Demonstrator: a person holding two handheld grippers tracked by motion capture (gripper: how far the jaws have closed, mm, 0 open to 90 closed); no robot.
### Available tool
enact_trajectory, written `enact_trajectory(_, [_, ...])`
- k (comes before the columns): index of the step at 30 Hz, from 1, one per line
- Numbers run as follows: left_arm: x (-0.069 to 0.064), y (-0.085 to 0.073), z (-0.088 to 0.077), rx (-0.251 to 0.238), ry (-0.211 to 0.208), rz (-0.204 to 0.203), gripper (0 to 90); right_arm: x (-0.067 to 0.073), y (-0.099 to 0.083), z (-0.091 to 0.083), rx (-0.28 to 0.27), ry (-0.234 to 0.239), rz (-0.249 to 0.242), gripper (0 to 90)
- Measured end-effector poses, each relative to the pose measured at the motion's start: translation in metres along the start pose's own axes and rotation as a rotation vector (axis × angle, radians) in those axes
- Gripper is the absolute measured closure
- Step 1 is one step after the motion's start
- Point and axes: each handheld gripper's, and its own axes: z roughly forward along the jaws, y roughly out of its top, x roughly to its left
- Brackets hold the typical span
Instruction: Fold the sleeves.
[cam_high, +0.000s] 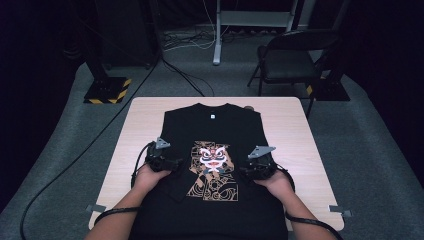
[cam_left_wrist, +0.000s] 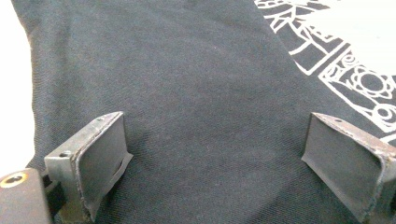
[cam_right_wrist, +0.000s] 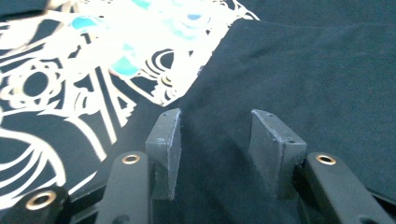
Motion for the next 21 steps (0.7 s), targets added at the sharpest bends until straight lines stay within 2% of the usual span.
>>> enact_trajectory(2, [0.000, 0.000, 0.000, 0.000, 0.001, 0.000, 6.9, 0.003, 0.006, 0.006, 0.025, -0.038, -0.001, 53.8])
enact_trajectory(4, [0.000, 0.000, 0.000, -0.001, 0.003, 0.000, 6.9, 0.006, 0.011, 0.009, 0.037, -0.055, -0.007, 54.5])
enact_trajectory(7, [0.000, 0.000, 0.000, 0.000, 0.003, 0.001, 6.9, 0.010, 0.020, 0.009, 0.070, -0.107, -0.039, 55.3])
enact_trajectory(8, [0.000, 0.000, 0.000, 0.000, 0.003, 0.001, 6.9, 0.011, 0.024, 0.007, 0.062, -0.116, -0.049, 55.3])
enact_trajectory(11, [0.000, 0.000, 0.000, -0.001, 0.004, 0.000, 6.9, 0.009, 0.035, 0.001, 0.012, -0.096, -0.042, 54.8])
enact_trajectory(13, [0.000, 0.000, 0.000, -0.001, 0.004, 0.000, 6.9, 0.005, 0.042, 0.004, -0.012, -0.062, 0.001, 54.9])
enact_trajectory(15, [-0.001, 0.000, 0.000, -0.001, 0.005, 0.000, 6.9, -0.001, 0.046, 0.015, -0.023, -0.028, 0.061, 56.0])
enact_trajectory(18, [0.000, 0.000, 0.000, -0.001, 0.004, 0.000, 6.9, -0.004, 0.050, 0.037, 0.019, -0.066, 0.056, 57.2])
enact_trajectory(21, [0.000, 0.000, 0.000, -0.001, 0.004, 0.000, 6.9, -0.004, 0.052, 0.052, 0.023, -0.087, 0.060, 59.8])
